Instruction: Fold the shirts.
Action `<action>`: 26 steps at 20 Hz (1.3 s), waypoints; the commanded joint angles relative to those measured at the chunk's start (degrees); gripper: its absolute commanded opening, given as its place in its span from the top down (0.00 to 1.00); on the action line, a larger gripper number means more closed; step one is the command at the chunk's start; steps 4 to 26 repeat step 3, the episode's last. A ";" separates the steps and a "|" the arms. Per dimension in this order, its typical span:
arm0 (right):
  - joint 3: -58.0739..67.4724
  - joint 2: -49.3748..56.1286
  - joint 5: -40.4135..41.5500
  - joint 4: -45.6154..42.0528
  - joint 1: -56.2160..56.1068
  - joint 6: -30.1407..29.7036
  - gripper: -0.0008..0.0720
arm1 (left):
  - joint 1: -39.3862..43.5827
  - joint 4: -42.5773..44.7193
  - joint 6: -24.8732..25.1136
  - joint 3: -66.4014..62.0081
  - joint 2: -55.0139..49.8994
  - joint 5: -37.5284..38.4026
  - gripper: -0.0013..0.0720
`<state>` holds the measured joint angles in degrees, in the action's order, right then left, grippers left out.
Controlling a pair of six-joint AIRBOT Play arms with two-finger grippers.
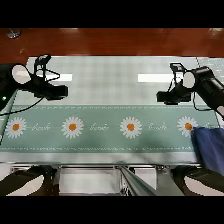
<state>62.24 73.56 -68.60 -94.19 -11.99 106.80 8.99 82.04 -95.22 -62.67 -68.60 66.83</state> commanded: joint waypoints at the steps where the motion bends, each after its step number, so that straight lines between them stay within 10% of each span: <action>1: 0.02 0.07 -0.22 -0.04 -0.02 0.09 0.95 | -0.04 0.04 -0.07 0.04 -0.04 0.09 0.96; 26: 0.02 0.07 -0.22 -0.04 -0.02 0.09 0.95 | -0.04 0.07 -0.07 0.04 -0.04 0.09 0.95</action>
